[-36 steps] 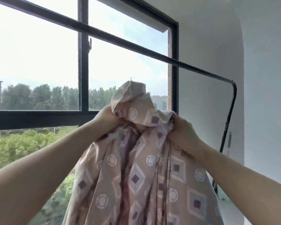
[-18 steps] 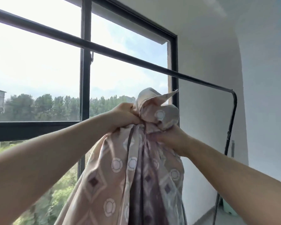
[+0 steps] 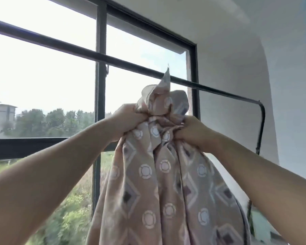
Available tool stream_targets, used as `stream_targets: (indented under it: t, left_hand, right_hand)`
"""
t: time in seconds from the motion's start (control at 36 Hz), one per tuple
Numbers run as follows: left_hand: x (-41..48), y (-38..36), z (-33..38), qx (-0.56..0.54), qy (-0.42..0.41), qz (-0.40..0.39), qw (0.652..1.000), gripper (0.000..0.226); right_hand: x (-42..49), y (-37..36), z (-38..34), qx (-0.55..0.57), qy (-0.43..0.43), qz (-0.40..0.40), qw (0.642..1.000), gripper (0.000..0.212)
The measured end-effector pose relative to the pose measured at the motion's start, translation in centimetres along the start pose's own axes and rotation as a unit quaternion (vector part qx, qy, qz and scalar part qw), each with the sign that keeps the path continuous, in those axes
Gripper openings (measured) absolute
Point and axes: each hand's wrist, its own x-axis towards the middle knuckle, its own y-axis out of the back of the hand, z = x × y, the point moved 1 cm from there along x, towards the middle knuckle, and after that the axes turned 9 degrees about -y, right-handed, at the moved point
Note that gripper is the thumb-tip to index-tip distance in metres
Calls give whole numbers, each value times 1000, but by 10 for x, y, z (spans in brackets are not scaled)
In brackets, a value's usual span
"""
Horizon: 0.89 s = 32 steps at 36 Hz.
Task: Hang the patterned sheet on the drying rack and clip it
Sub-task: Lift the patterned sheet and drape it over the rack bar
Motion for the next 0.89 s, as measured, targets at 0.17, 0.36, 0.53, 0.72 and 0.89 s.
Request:
stream_targets:
  t: [0.17, 0.36, 0.53, 0.72, 0.89]
  left_hand:
    - [0, 8, -7, 15, 21, -42, 999, 10]
    - [8, 15, -12, -30, -1, -26, 999, 7]
    - [10, 7, -12, -35, 0, 9, 999, 5]
    - [13, 3, 9, -138, 16, 16, 990, 11]
    - [9, -5, 23, -165, 56, -100, 980, 10]
  right_hand:
    - [-11, -2, 16, -13, -36, -18, 999, 31]
    - [-7, 15, 2, -41, 9, 76, 996, 29]
    - [-4, 19, 20, -41, -59, 59, 996, 27]
    - [-1, 35, 8, 124, -55, 126, 983, 9]
    - [-2, 55, -10, 137, -45, 235, 961, 20]
